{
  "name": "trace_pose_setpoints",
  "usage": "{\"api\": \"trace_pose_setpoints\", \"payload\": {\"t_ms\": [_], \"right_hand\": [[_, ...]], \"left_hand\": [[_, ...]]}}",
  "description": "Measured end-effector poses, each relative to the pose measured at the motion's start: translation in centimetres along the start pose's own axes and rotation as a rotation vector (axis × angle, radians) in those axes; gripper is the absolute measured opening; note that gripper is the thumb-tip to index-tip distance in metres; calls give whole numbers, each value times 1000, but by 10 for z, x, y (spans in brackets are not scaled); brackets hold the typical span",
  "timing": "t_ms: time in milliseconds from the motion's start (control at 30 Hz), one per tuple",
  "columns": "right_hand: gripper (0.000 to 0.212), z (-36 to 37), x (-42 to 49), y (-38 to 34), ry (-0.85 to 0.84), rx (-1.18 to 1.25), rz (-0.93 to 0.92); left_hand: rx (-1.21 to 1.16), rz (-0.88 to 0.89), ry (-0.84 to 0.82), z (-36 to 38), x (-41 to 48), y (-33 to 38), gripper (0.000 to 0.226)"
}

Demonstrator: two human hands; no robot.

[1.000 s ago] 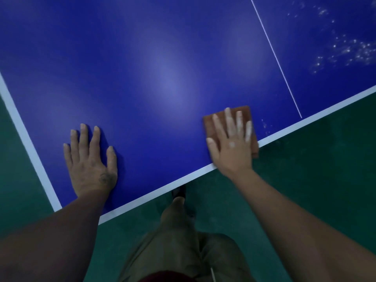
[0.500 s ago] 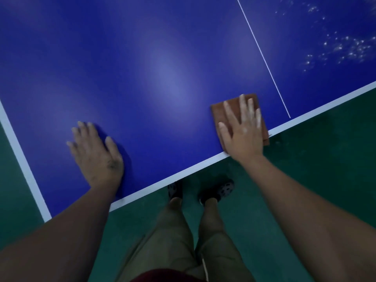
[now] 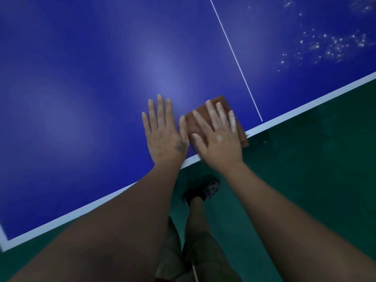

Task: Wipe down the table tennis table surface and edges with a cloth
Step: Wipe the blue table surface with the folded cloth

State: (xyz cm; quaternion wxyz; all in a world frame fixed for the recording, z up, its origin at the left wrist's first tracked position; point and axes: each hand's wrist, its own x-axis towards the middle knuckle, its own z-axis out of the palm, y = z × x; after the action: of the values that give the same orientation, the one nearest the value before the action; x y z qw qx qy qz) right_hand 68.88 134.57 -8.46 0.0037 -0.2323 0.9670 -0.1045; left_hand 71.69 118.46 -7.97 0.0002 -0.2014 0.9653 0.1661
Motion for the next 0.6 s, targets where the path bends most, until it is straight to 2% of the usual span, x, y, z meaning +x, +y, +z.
{"api": "trace_pose_setpoints", "payload": {"t_ms": [67, 200, 333, 400, 467, 533, 600], "right_hand": [[60, -12, 5, 50, 12, -24, 47], [60, -35, 15, 129, -22, -61, 166], [62, -37, 26, 121, -43, -57, 211], [63, -29, 28, 93, -37, -33, 121], [63, -20, 29, 71, -46, 16, -67], [62, -16, 35, 69, -49, 50, -213], [60, -18, 48, 86, -36, 64, -268]], "left_hand": [[106, -1, -2, 7, -3, 2, 69], [158, -22, 8, 11, -3, 5, 70], [165, -23, 16, 12, -3, 6, 68], [145, -25, 23, 11, -2, 6, 67], [130, -26, 26, 11, -1, 7, 67], [132, -26, 28, 12, -1, 8, 67], [125, -24, 30, 13, -1, 8, 66]]}}
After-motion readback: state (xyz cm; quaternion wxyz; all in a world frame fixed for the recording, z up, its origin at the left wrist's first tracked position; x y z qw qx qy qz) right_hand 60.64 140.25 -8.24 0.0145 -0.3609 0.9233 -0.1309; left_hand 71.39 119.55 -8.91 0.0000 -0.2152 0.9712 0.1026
